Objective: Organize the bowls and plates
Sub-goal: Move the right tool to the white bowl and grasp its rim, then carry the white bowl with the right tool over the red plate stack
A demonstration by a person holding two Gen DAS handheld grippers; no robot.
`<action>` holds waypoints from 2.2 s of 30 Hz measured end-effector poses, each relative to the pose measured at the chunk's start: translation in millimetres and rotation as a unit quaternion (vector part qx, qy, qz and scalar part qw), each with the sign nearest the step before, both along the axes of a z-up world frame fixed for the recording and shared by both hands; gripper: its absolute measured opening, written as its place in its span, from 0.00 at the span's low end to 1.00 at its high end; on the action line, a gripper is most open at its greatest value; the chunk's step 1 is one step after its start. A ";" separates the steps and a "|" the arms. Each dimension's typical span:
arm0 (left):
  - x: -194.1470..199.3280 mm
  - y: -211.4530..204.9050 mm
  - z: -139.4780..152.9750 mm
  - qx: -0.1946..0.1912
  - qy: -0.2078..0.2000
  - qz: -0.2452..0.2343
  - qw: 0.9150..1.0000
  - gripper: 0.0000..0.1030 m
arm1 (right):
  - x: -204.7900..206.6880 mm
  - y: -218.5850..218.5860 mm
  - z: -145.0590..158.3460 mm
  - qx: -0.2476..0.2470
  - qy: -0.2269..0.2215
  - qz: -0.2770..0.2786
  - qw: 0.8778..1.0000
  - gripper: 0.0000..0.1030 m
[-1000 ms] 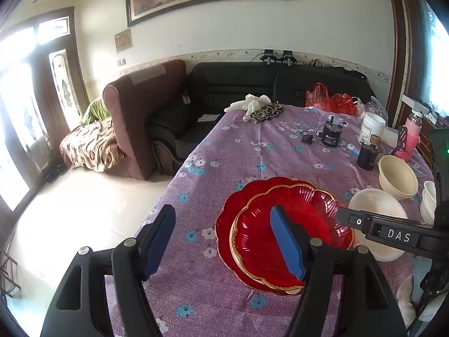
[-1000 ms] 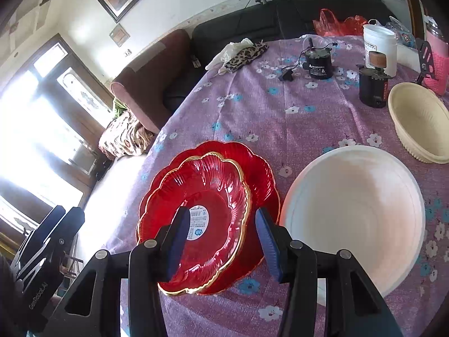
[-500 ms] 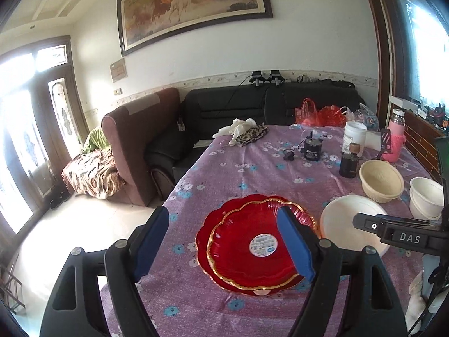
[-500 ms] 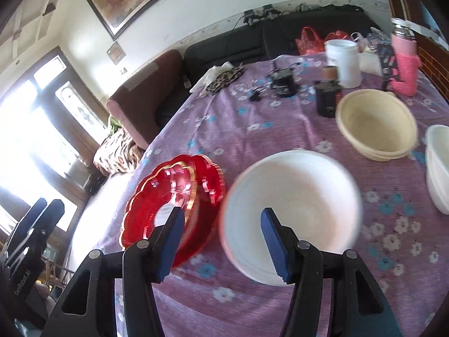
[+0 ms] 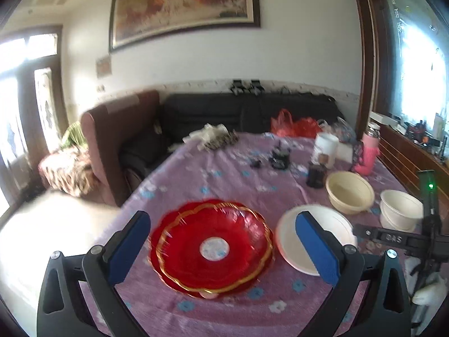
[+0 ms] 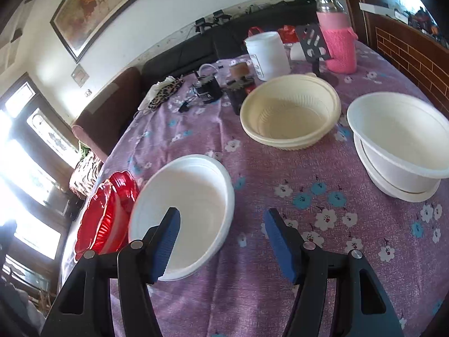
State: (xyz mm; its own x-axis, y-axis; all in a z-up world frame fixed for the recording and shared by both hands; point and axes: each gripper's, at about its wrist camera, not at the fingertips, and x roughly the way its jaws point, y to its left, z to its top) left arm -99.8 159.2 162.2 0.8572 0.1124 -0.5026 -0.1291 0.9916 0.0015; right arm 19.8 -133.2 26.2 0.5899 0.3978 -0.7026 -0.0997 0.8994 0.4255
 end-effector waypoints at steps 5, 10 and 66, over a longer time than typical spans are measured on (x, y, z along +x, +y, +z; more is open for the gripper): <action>1.4 12.2 -17.7 -0.031 0.023 0.011 0.999 1.00 | 15.6 7.1 -12.0 0.000 0.019 -0.003 1.000 0.65; -12.2 50.1 -19.8 -0.074 0.011 0.062 0.995 1.00 | 25.3 24.7 -22.5 0.011 0.049 0.012 0.999 0.65; 48.5 -83.8 -104.2 -0.107 0.195 -0.099 0.970 1.00 | -15.2 -65.6 -35.7 0.026 0.110 -0.002 0.994 0.07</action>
State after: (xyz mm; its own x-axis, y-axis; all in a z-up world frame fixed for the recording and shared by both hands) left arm -51.3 75.4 58.1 0.5918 -0.1782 -0.7862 0.0327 0.9798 -0.1974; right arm 4.6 -198.8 -9.6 0.4263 0.4347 -0.7933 0.0037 0.8761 0.4821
